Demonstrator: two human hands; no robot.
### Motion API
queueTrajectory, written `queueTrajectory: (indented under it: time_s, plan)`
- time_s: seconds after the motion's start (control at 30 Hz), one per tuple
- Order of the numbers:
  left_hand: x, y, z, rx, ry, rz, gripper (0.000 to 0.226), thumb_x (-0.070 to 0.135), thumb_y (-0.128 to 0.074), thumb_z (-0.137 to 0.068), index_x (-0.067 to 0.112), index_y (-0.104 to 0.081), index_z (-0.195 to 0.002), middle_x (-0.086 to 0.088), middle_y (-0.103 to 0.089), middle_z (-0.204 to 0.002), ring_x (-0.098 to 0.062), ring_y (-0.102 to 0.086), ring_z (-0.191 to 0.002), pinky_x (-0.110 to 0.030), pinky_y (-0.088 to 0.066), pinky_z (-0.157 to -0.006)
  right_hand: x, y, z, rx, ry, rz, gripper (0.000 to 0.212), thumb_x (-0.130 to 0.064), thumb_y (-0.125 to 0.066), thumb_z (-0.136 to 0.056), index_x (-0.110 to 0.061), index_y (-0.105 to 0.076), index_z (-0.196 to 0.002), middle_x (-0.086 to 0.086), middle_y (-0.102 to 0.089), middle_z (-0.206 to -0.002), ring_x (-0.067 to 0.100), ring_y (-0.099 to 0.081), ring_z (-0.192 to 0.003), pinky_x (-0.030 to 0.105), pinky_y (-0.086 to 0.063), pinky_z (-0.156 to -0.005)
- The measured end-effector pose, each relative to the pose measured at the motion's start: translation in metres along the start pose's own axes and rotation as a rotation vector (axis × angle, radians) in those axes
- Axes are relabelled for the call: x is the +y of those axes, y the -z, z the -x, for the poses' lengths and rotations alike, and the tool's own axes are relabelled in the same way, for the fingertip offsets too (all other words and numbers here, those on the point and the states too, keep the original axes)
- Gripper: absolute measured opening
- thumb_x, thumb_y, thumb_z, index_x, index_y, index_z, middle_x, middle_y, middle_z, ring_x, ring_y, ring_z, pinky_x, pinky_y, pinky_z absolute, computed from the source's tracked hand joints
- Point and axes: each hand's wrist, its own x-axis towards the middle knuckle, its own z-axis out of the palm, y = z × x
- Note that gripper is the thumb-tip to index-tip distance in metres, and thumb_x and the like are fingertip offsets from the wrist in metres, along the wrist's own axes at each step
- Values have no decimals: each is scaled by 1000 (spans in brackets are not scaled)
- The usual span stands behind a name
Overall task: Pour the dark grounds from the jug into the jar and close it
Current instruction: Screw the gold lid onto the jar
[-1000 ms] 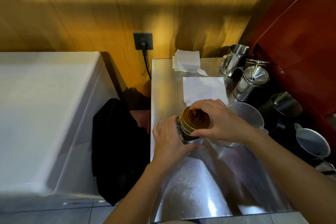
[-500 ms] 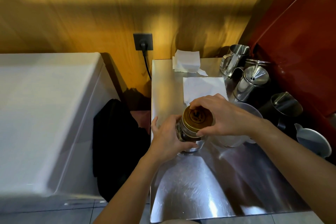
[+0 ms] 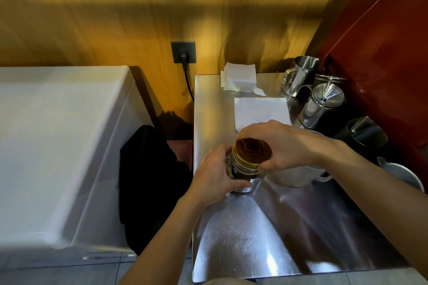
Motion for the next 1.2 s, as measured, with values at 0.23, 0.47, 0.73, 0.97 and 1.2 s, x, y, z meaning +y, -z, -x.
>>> queueTrajectory:
  time_s: [0.23,0.47,0.73,0.97,1.2]
  plan:
    - [2,1,1,1,9,-7,77,47,-86,-57,27,-43,-118,1,-58,-120,-20,-50,-112,-48,-48,-93,2,-5,-5,-81,-4,-26,61,-25,-77,-68,-26,-47,-121,-5,-57,-111,11,-51,-98,34,-49,-83]
    - [5,2,2,-10,22,-17,77,47,-86,-58,27,-42,-119,2,-58,-121,-21,-50,-115,-51,-45,-97,3,-6,-6,-85,-16,-26,65,-25,-81,-67,-22,-46,-122,-3,-53,-113,10,-47,-101,23,-46,-83]
    - [6,-2,6,14,43,2,77,60,-79,-53,36,-40,-113,8,-59,-114,-18,-53,-109,-48,-49,-91,-2,-11,-6,-63,-119,186,63,-56,-71,-68,-23,-46,-116,-3,-55,-105,17,-51,-94,34,-48,-77]
    - [7,-2,6,18,42,2,74,58,-81,-54,40,-36,-110,8,-58,-115,-18,-52,-112,-48,-48,-94,-3,-8,1,-54,-53,120,72,-46,-71,-71,-29,-37,-133,1,-36,-143,19,-28,-126,40,-23,-103]
    - [8,-2,7,25,25,2,69,58,-78,-53,50,-31,-104,12,-56,-108,-17,-54,-107,-49,-49,-92,-8,-11,-2,36,-172,347,68,-73,-45,-72,-24,-48,-119,-1,-58,-105,20,-53,-92,33,-38,-78]
